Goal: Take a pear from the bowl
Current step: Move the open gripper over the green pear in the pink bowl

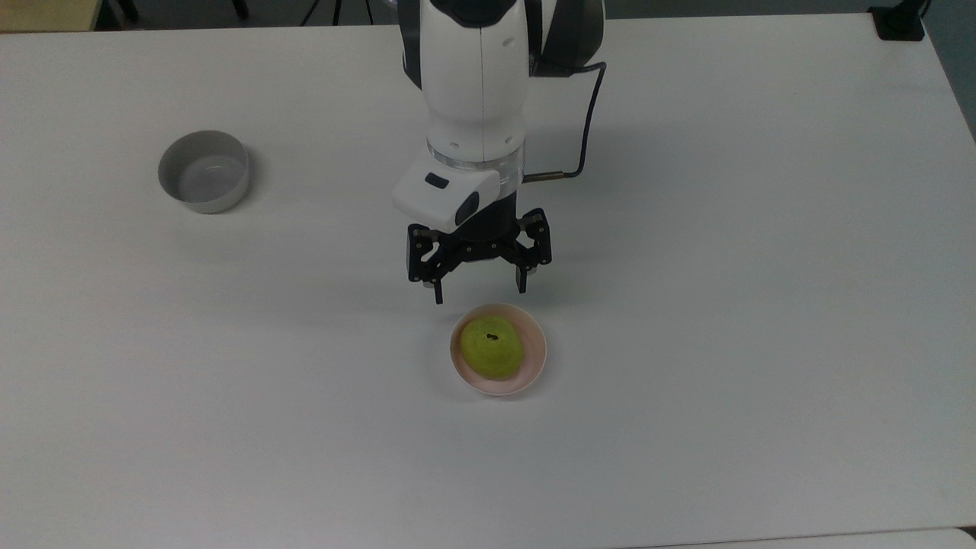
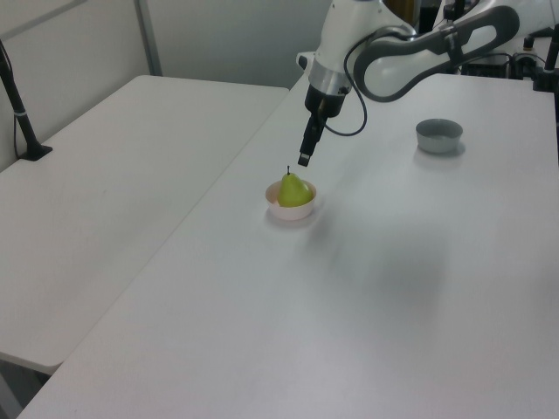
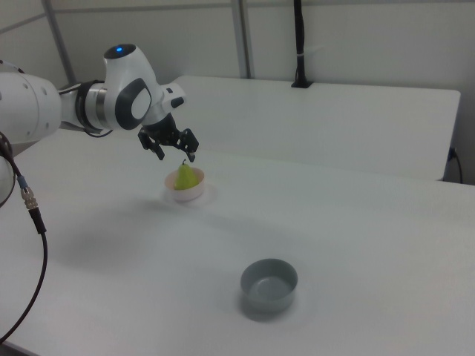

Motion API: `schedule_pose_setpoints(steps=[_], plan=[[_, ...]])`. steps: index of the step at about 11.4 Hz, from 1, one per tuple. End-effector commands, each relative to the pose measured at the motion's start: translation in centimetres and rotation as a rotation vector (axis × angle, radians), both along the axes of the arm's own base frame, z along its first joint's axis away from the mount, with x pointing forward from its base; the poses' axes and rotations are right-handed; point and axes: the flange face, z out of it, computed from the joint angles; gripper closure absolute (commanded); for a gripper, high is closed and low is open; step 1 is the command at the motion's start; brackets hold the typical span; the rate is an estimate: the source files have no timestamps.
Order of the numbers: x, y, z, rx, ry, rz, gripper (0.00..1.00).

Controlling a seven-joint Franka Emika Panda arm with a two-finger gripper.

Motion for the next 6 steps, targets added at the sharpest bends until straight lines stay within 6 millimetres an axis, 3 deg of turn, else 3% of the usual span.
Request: schedule_pose_setpoints(steps=[1,6], plan=[[0.4,1.2,-2.0,-0.011,-0.024,0.028,0.00],[1.2,2.6,-5.8,-0.005,-0.048,0.047,0.00]])
